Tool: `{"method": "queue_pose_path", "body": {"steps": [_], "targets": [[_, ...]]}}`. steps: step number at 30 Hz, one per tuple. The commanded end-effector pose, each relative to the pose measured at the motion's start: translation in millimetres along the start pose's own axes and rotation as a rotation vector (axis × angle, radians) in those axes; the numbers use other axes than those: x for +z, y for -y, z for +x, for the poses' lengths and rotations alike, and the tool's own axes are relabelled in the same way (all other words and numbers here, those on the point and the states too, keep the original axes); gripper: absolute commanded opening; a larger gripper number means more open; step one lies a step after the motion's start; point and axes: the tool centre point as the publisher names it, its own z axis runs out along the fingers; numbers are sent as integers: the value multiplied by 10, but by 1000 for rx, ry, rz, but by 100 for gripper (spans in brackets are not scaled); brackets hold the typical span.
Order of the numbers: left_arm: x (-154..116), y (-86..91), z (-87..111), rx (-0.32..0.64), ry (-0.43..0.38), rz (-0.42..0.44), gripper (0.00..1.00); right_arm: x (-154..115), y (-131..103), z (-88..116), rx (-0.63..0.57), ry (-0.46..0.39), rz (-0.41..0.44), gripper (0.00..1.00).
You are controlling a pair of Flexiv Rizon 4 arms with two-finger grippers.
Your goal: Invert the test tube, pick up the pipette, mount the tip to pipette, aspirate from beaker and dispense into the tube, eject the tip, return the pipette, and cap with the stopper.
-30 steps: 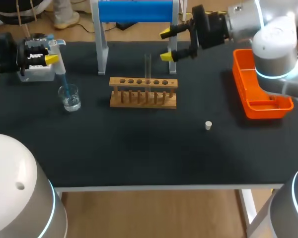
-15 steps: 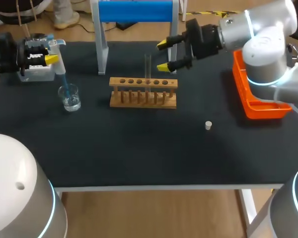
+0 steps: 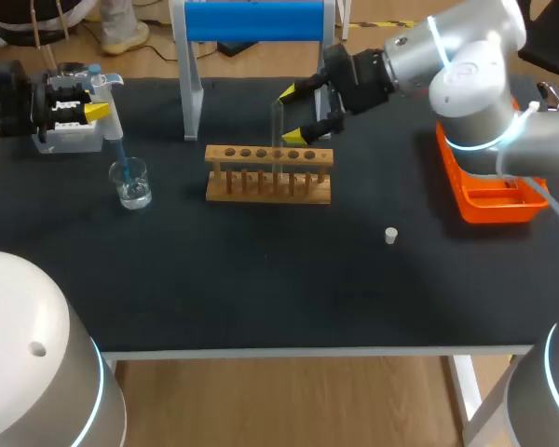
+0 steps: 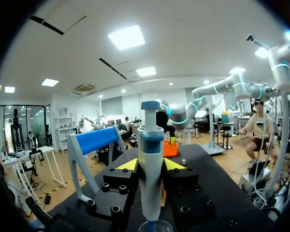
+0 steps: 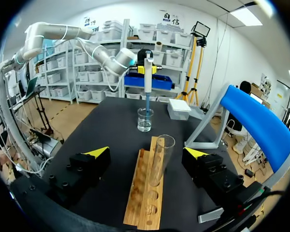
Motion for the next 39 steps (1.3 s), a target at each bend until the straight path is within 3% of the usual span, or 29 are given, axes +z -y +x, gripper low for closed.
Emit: {"method": "queue_pose_path", "body": {"steps": [1,39], "targets": [[-5,7,1,0,-1,-1,0,95,25,-36,-8,-11,23,100],[-5,7,1,0,-1,-1,0,467,272,-185,-13,-83,78,100]]}}
